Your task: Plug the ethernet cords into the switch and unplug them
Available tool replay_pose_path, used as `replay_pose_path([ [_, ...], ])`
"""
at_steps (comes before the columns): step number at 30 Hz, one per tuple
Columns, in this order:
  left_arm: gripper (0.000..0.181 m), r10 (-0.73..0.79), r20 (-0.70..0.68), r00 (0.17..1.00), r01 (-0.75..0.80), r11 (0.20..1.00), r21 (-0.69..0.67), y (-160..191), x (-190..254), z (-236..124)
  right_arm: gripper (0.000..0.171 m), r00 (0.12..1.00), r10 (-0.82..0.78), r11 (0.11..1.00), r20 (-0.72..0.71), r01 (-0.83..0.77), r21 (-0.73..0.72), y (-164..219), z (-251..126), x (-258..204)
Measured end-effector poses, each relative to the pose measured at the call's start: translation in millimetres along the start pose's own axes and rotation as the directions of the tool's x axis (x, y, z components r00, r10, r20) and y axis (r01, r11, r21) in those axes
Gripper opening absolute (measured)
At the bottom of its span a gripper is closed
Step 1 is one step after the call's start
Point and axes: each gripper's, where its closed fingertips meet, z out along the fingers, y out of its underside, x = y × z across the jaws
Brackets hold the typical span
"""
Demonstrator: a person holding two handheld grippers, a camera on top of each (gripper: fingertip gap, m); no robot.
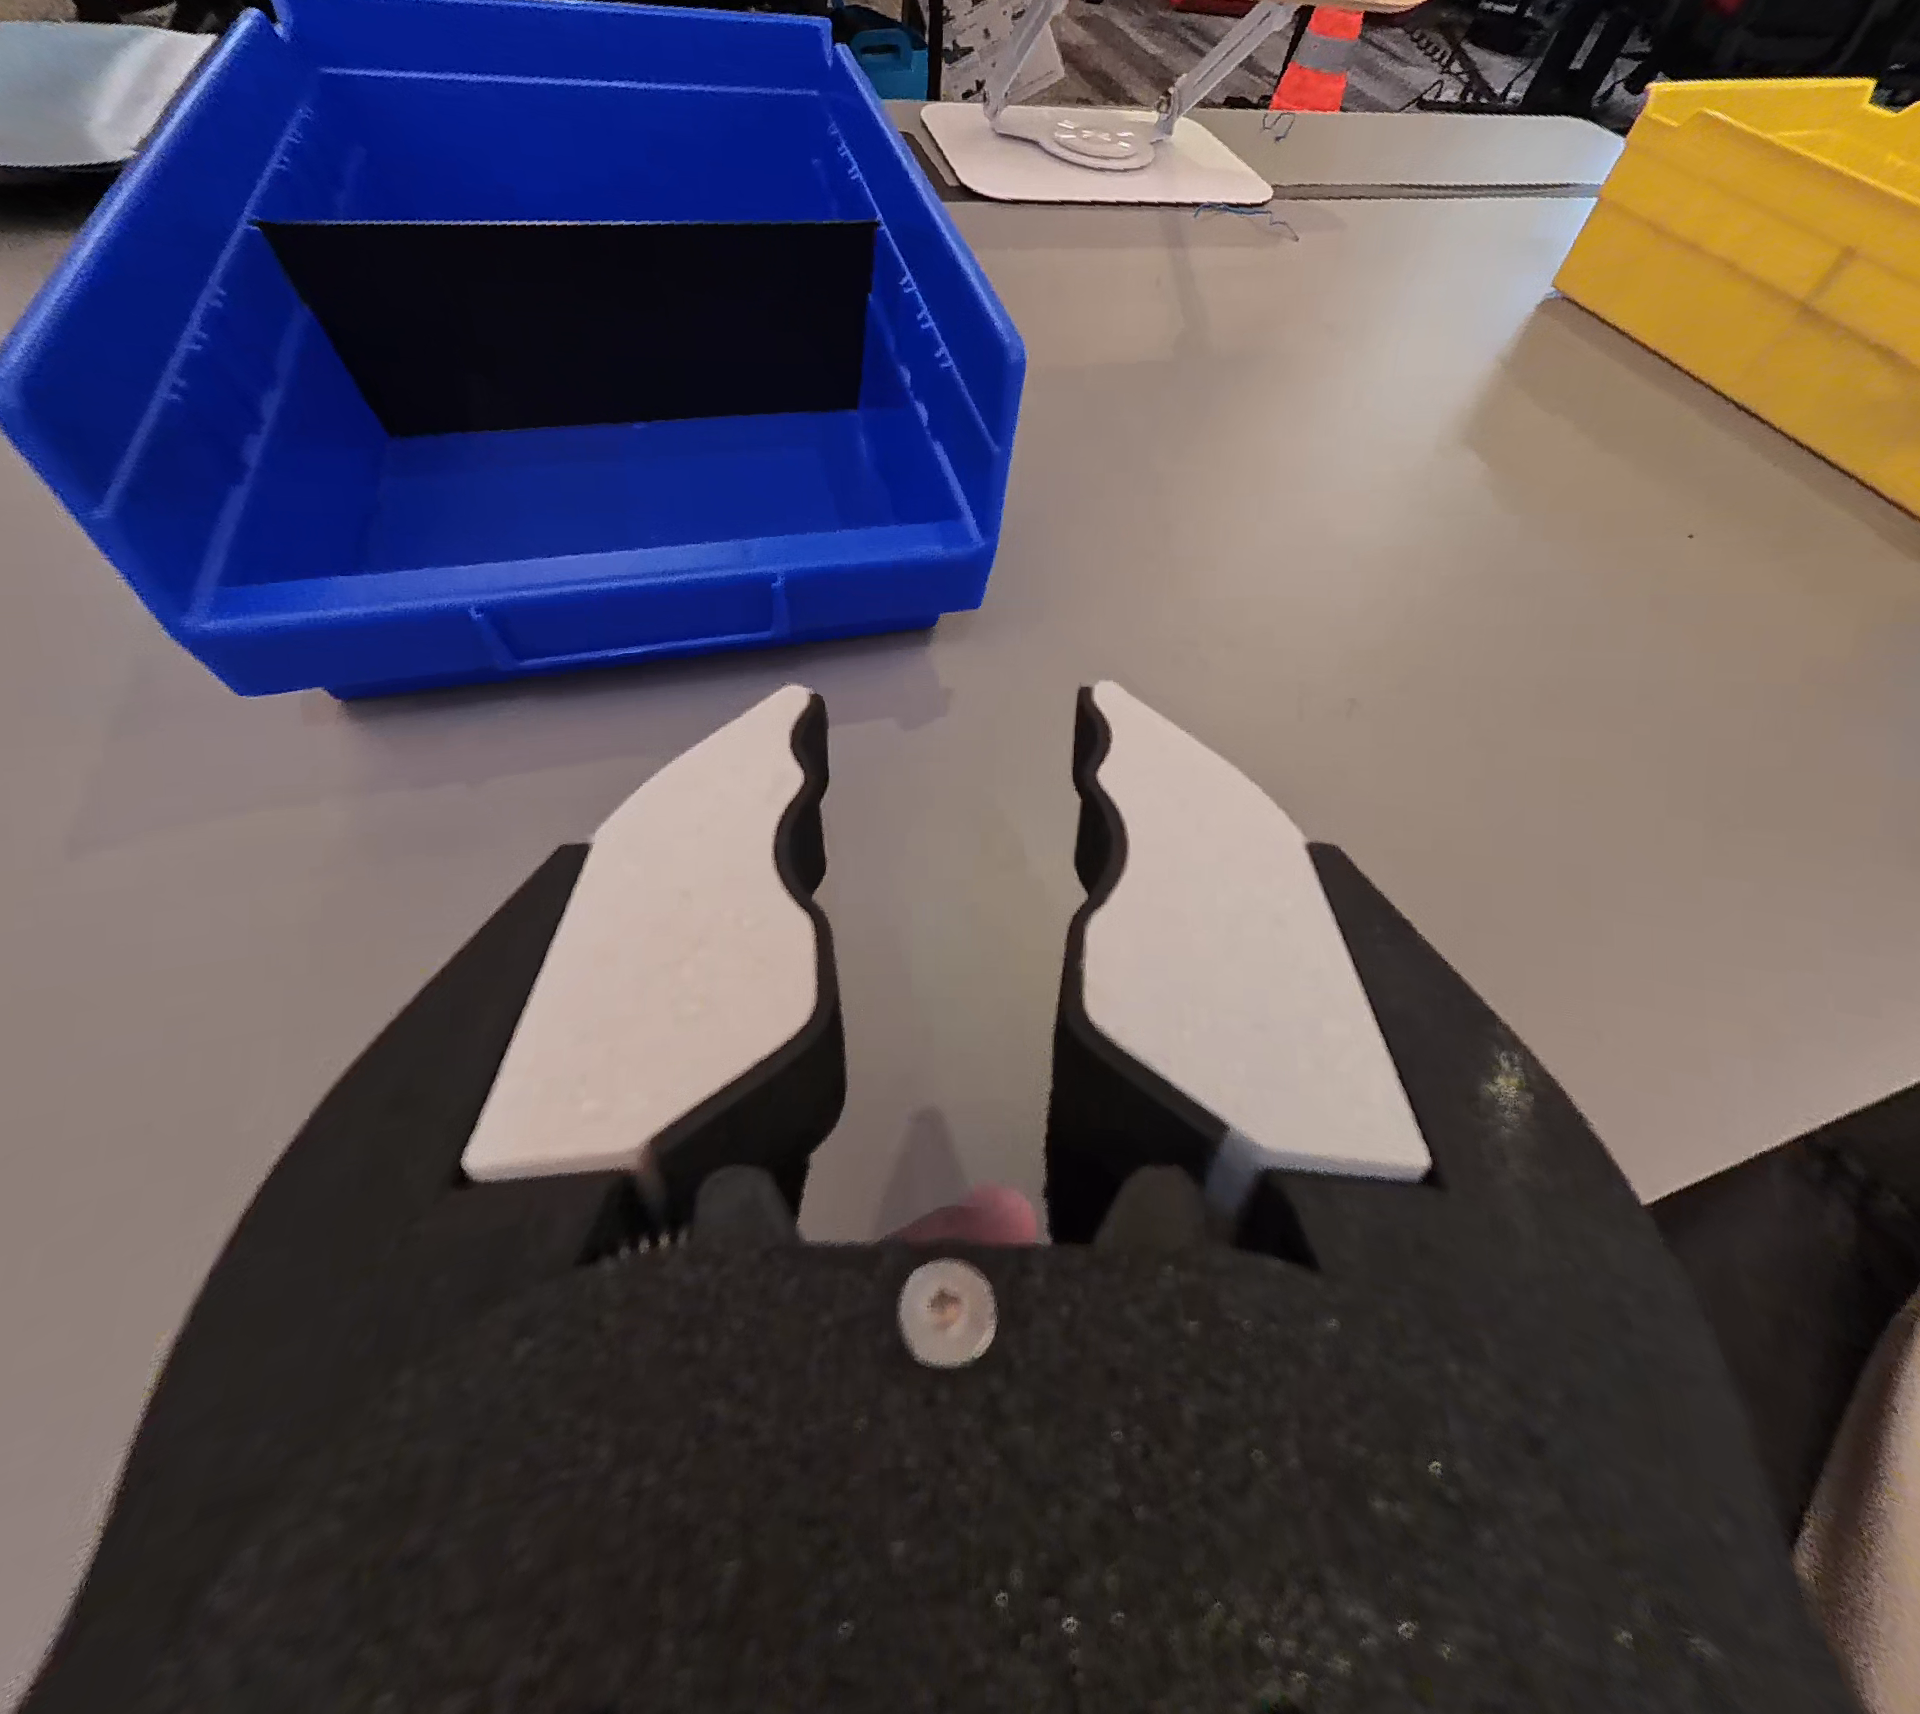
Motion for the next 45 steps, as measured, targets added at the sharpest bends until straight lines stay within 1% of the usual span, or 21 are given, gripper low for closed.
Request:
replay_pose_path([
  [4,0.046,0.025,-0.018,1.0,-0.025,0.999,-0.02,2.2,10.1,4.7,0.091,0.998,0.032,0.999,0.047,-0.03,-0.044,2.0,23.8,-26.6],
  [7,0.053,0.046,-0.053,0.998,-0.047,0.999,-0.02,-0.2,28.6,12.0,0.101,0.955,0.106,0.994,0.276,-0.099,-0.039,-5.0,24.4,-70.3],
  [10,0.061,0.064,-0.121,0.991,-0.069,0.997,-0.038,0.8,64.7,27.7,0.074,0.91,0.122,0.989,0.395,-0.145,0.027,-18.8,6.6,-94.8],
  [13,0.065,0.089,-0.238,0.967,-0.105,0.993,-0.056,3.1,128.5,48.7,0.073,0.912,0.016,0.983,0.41,-0.089,0.16,-39.8,-28.4,-102.1],
  [15,0.064,0.134,-0.312,0.941,-0.156,0.987,-0.045,1.6,181.1,65.3,0.075,0.953,-0.021,0.981,0.301,-0.039,0.191,-40.7,-44.7,-81.6],
  [17,0.063,0.162,-0.385,0.908,-0.189,0.982,-0.032,-1.5,239.1,85.5,0.072,0.997,0.021,0.988,0.079,-0.033,0.153,-30.3,-53.7,-30.9],
  [19,0.058,0.184,-0.446,0.876,-0.221,0.975,-0.031,-2.3,296.3,109.7,0.071,0.983,0.087,0.992,-0.16,-0.071,0.104,-12.8,-60.8,26.4],
  [20,0.049,0.202,-0.441,0.875,-0.246,0.968,-0.044,-0.4,317.7,124.3,0.072,0.969,0.08,0.995,-0.235,-0.064,0.075,-3.3,-67.1,47.2],
  [21,0.039,0.217,-0.42,0.881,-0.263,0.963,-0.055,0.1,334.7,139.2,0.07,0.957,0.044,0.998,-0.286,-0.033,0.045,5.3,-73.0,61.8],
  [22,0.039,0.226,-0.42,0.879,-0.269,0.962,-0.043,-2.2,353.5,152.0,0.057,0.952,0.002,1.0,-0.308,0.006,0.025,11.7,-77.2,68.8],
  [24,0.041,0.248,-0.441,0.862,-0.286,0.958,-0.021,-7.1,385.8,171.4,0.073,0.937,0.032,0.999,-0.347,-0.034,-0.001,22.8,-79.3,76.4],
  [25,0.041,0.254,-0.436,0.864,-0.285,0.959,-0.006,-11.5,395.9,178.2,0.066,0.939,0.076,0.997,-0.335,-0.073,0.021,21.0,-80.2,74.3],
  [26,0.04,0.259,-0.417,0.871,-0.283,0.959,0.006,-15.8,401.5,184.1,0.066,0.937,0.108,0.993,-0.333,-0.086,0.079,12.8,-85.2,74.1],
  [28,0.036,0.265,-0.37,0.89,-0.286,0.958,-0.001,-19.1,403.5,196.1,0.055,0.923,0.14,0.983,-0.358,-0.086,0.162,1.9,-96.4,80.8],
  [32,0.029,0.194,-0.411,0.891,-0.256,0.961,-0.101,-0.4,406.7,219.0,0.065,0.901,0.179,0.984,-0.395,-0.167,0.065,23.8,-75.1,97.8],
  [33,0.027,0.198,-0.409,0.891,-0.257,0.962,-0.094,0.4,404.5,223.2,0.063,0.889,0.175,0.984,-0.422,-0.166,0.058,25.3,-68.8,103.2],
  [34,0.025,0.198,-0.405,0.893,-0.254,0.963,-0.09,-0.9,401.9,225.4,0.054,0.877,0.169,0.985,-0.45,-0.165,0.049,26.8,-63.0,107.5],
  [36,0.018,0.208,-0.377,0.903,-0.27,0.955,-0.12,-2.6,393.0,228.1,0.019,0.868,0.184,0.979,-0.461,-0.203,0.008,34.4,-50.7,106.0],
  [38,0.012,0.267,-0.314,0.911,-0.322,0.937,-0.139,-6.4,377.7,229.7,0.008,0.871,0.193,0.974,-0.452,-0.226,-0.02,36.5,-45.2,96.9],
  [41,0.009,0.211,-0.266,0.941,-0.25,0.961,-0.122,-18.8,356.3,223.1,0.005,0.888,0.118,0.981,-0.445,-0.172,-0.084,33.9,-36.5,79.3],
  [45,0.009,0.165,-0.192,0.967,-0.183,0.98,-0.078,-41.9,313.6,206.8,0.005,0.906,0.135,0.987,-0.4,-0.159,-0.027,7.6,-17.2,44.1],
])
